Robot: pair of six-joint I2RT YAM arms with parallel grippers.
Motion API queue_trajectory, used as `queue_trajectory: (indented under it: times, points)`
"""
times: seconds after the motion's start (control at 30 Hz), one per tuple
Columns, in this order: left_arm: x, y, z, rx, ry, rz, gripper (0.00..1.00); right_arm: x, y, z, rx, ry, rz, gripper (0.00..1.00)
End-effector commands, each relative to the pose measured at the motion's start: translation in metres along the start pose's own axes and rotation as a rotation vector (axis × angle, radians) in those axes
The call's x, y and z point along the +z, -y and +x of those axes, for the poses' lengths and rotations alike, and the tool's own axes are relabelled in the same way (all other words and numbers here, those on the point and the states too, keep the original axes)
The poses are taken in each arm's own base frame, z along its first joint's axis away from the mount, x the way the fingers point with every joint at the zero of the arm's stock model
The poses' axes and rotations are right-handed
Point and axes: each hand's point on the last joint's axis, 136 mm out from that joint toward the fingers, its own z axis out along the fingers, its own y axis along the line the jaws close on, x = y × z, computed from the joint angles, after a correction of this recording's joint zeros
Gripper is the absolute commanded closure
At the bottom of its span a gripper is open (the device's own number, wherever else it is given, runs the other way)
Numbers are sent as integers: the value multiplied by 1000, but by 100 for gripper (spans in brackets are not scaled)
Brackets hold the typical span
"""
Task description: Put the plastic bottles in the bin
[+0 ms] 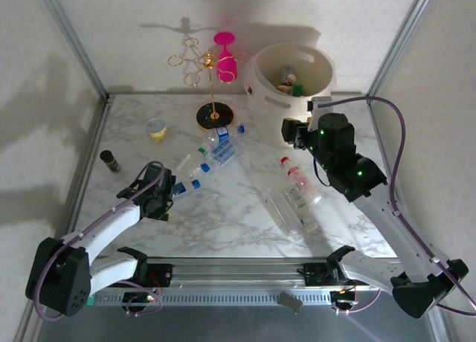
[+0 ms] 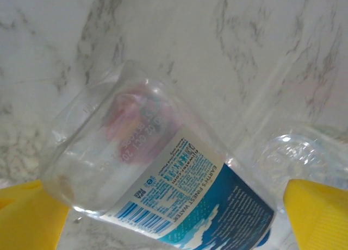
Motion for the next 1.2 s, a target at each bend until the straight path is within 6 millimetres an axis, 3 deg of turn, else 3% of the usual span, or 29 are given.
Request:
queue_trajectory:
  times: [0.0, 0.27, 0.47, 0.7, 0.9, 1.17]
  points:
    - [1, 15, -10, -110, 34, 19, 0, 0, -1, -5, -28, 22, 20, 36]
    - [21, 19, -11, -8, 47, -69, 1, -1, -1, -10, -40, 29, 36, 36]
    - [31, 6, -13, 30, 63, -129, 17, -3, -1, -13, -40, 34, 43, 36]
    - [24, 9, -18, 65, 82, -98, 33, -6, -1, -18, -40, 41, 50, 36]
    - [6, 15, -19, 121, 86, -64, 37, -15, -4, -28, -34, 54, 36, 36]
    - [-49, 47, -20, 225, 126, 82, 37, -22, -20, -31, -14, 32, -58, 36]
